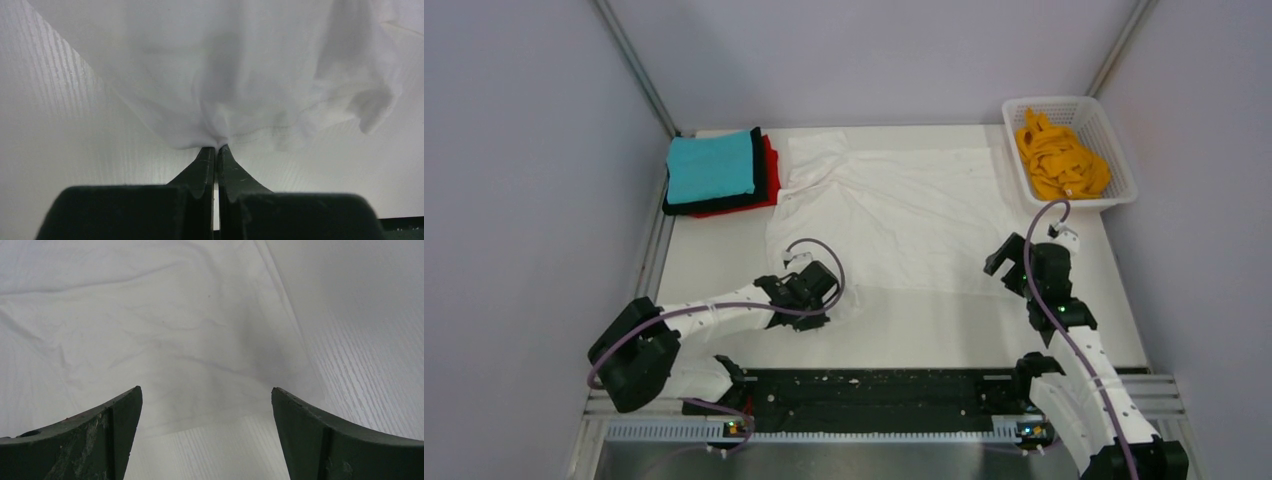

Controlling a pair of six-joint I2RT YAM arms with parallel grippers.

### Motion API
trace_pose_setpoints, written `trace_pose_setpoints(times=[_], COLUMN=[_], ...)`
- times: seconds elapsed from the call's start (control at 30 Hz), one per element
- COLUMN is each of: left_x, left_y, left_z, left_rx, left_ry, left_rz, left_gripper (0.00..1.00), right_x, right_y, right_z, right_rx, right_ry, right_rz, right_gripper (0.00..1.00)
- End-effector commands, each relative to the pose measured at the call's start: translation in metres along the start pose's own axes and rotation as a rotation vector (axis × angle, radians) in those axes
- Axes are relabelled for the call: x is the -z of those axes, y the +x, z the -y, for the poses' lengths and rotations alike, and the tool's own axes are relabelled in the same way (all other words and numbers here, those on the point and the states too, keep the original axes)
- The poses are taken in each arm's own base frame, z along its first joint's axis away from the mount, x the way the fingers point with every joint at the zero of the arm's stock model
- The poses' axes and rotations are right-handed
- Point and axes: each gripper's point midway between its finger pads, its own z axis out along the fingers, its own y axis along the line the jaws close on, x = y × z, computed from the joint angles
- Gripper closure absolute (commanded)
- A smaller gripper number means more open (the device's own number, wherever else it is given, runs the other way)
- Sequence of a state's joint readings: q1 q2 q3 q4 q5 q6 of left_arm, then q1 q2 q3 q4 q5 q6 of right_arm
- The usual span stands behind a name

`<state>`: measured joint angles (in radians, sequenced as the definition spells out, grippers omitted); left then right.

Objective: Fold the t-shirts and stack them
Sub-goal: Grab the side of the flattened tshirt closest away from the robot with both arms

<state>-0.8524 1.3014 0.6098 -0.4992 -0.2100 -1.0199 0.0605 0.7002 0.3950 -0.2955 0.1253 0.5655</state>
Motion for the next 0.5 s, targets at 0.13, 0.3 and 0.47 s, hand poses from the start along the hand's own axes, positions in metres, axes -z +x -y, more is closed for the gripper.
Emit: trace_pose_setpoints(times=[0.13, 0.3, 0.47], left_x=[-0.002, 0.008, 0.013], left_y=[0.025, 0.03, 0.04], left_z=[-0.029, -0.025, -0.033], left_rx=[-0.077, -0.114, -0.126], left_ry=[-0.056, 0.02, 0.032], left_rz=[-0.079, -0.092, -0.121], left_gripper=[1.0, 1.0, 1.0], right_x=[0.02, 0.021, 0.022], right_y=[-0.013, 0.005, 0.021], right_z=[0.022, 0.034, 0.052], right_rx=[-0.1, -0.173, -0.238], right_ry=[0.166, 0.219, 0.3], right_rz=[0.02, -0.017, -0.023], right_gripper=[0.06, 0.1, 0.18])
